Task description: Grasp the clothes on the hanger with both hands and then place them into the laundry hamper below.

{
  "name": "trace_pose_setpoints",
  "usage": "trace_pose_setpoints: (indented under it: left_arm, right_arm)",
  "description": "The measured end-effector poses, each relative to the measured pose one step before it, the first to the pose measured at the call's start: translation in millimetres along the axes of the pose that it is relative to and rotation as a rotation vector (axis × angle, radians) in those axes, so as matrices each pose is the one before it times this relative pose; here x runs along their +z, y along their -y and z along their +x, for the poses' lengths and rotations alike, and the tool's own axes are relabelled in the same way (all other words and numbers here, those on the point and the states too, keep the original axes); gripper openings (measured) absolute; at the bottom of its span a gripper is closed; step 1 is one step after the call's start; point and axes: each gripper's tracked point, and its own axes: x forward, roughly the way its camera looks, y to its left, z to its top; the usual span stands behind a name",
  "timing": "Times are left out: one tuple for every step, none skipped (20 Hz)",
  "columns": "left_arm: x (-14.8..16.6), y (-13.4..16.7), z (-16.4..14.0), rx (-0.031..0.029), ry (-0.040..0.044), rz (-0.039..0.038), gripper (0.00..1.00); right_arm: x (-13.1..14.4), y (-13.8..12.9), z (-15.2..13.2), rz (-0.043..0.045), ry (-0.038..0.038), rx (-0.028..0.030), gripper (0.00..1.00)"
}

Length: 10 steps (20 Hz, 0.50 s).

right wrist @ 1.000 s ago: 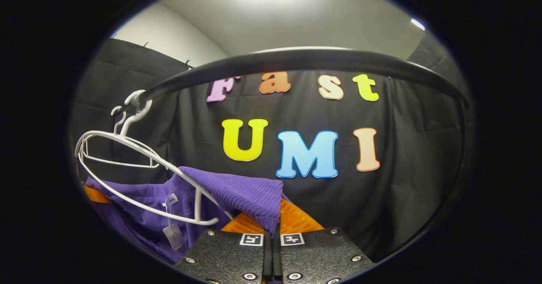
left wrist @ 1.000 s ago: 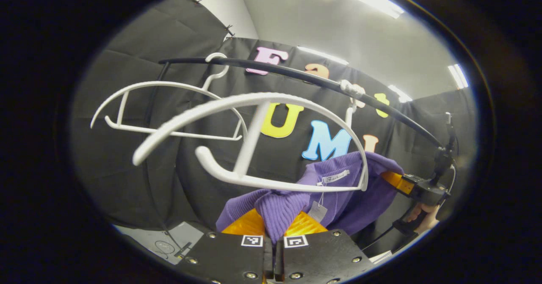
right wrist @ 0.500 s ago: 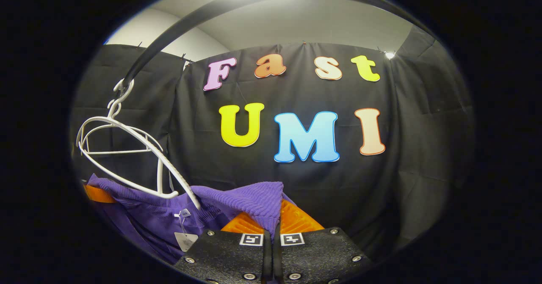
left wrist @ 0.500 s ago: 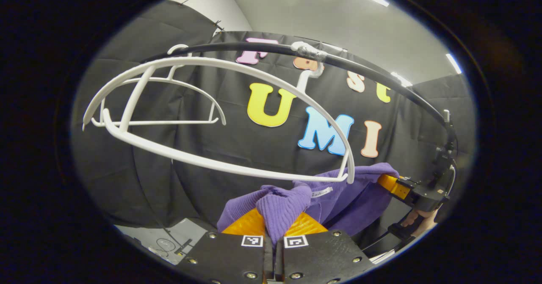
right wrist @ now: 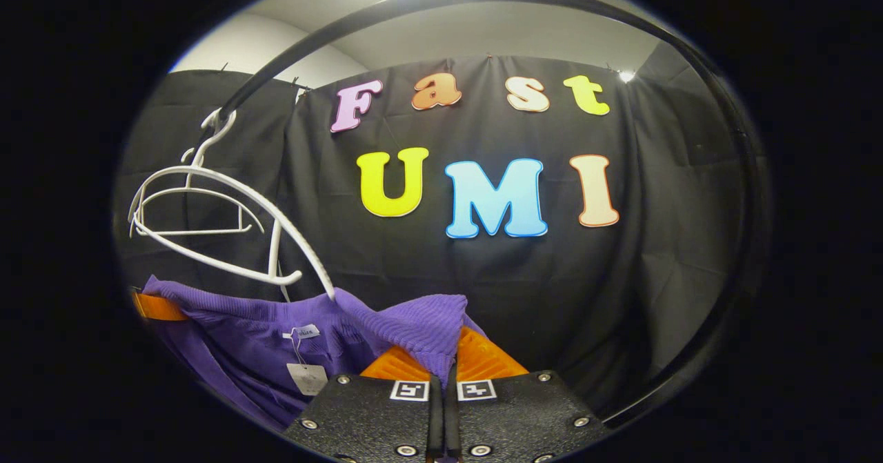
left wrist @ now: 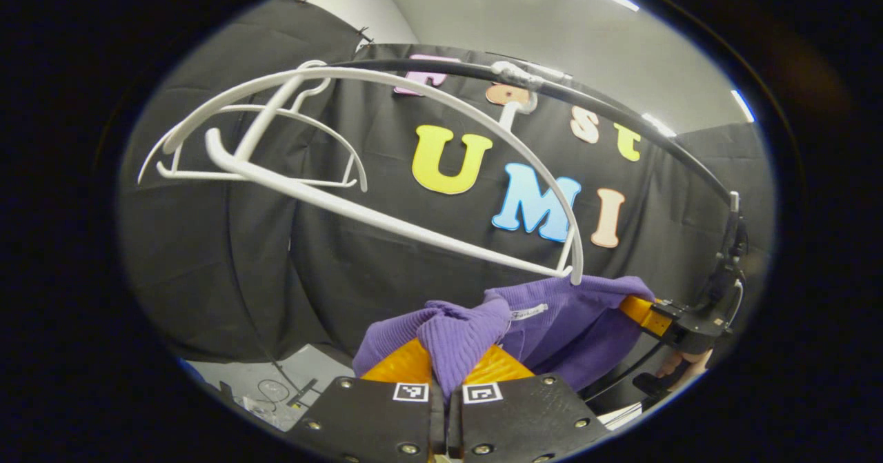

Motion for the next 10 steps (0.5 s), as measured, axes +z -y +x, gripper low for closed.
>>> trace_pose_setpoints:
  left_arm:
    - [-0.97, -6.08, -4.74, -0.00648, -0.00296, 0.00684, 0.07]
    - [-3.43, -6.6, -5.68, -0.00651, -0.00985, 0.00739, 0.03]
    - [-6.3, -5.73, -4.31, -0.01502, -0.00998, 0.00517, 0.03]
    - [-9.68, -3.88, -3.96, -0.02023, -0.01957, -0.00258, 0.03]
    - [-9.1, -6.21, -6.35, -0.02346, -0.0171, -0.00524, 0.03]
    - [-2.69, -3.87, -5.69, -0.02028, -0.00946, -0.00413, 0.07]
    - [-2.2, -5.28, -7.28, -0.02147, -0.00682, -0.0019, 0.03]
    - [-0.8, -5.27, -8.35, -0.01959, 0.00025, -0.00016, 0.03]
    - [0.13, -6.86, -10.39, -0.01692, 0.00113, -0.00032, 0.03]
    - [-0.38, -4.65, -9.35, -0.01693, 0.00051, 0.00026, 0.03]
  right_arm:
    - [-2.35, -1.99, -10.13, 0.0004, -0.00826, -0.01198, 0.01]
    - [-3.51, -4.16, -12.21, 0.00152, -0.00363, -0.01047, 0.01]
    - [-5.71, -4.13, -16.25, -0.00251, -0.00456, -0.01751, 0.01]
    - [-1.96, -1.79, -12.46, -0.00098, -0.00635, -0.02426, 0.0]
    - [0.09, -3.94, -5.13, 0.00669, -0.00397, -0.02585, 0.0]
    - [-1.51, -3.03, -10.53, 0.00924, -0.0032, -0.02564, 0.01]
    - [-3.99, -3.36, -13.15, 0.00746, -0.00453, -0.02721, 0.0]
    - [-2.21, -3.03, -12.53, 0.00667, -0.00388, -0.02292, 0.01]
    - [-2.49, -4.94, -12.13, 0.00453, -0.00621, -0.01706, 0.01]
    - [-3.67, -5.22, -11.75, 0.00246, -0.00927, -0.01043, 0.01]
